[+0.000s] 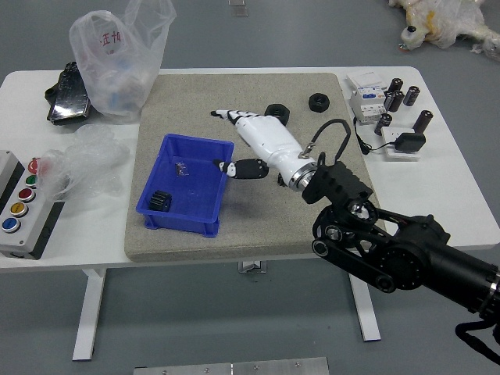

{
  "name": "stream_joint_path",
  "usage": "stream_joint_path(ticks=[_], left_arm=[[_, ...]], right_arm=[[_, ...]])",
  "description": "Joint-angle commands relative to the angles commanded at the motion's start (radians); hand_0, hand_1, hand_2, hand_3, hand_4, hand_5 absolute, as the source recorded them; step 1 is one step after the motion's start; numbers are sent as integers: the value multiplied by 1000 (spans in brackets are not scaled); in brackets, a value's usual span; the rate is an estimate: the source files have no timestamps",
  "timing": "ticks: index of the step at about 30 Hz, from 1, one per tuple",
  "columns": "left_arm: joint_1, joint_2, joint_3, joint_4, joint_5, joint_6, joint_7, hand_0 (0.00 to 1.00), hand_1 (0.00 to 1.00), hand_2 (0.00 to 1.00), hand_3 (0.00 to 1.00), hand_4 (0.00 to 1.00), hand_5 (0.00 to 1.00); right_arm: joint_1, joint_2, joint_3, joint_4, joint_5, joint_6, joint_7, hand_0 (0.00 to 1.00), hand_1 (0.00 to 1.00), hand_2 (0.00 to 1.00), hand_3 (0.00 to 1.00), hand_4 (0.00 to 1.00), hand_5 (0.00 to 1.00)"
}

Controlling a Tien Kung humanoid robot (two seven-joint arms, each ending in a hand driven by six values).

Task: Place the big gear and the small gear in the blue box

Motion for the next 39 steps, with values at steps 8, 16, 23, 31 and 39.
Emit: stream_joint_path(ticks=[8, 16, 23, 31, 39], left_arm=[[-2, 1, 6, 1, -6, 2, -4, 666, 558, 531, 650, 728, 370], [-1, 0, 5, 1, -3, 1, -3, 666, 558, 531, 649, 728, 371], [-2, 1, 4, 1, -2, 1, -4, 666, 559, 531, 649, 728, 370], [-4, 1, 2, 1, 1, 1, -4, 666, 559, 531, 649, 728, 370], [-4, 1, -1, 1, 5, 0, -3, 666, 559, 531, 649, 729, 370]], right_arm=[[-15, -23, 3, -164, 63, 13, -4, 506, 734, 781, 821, 738, 303], [-16, -19, -64, -247, 100, 31, -11, 500, 730, 770, 819, 725, 285], [-12, -14, -98, -256, 115, 35, -14, 499, 720, 748, 809, 722, 284], [-7, -3, -154, -256, 130, 37, -21, 486, 674, 649, 707, 676, 291], [-3, 4, -194, -264, 128, 13, -23, 438, 597, 477, 583, 443, 119]])
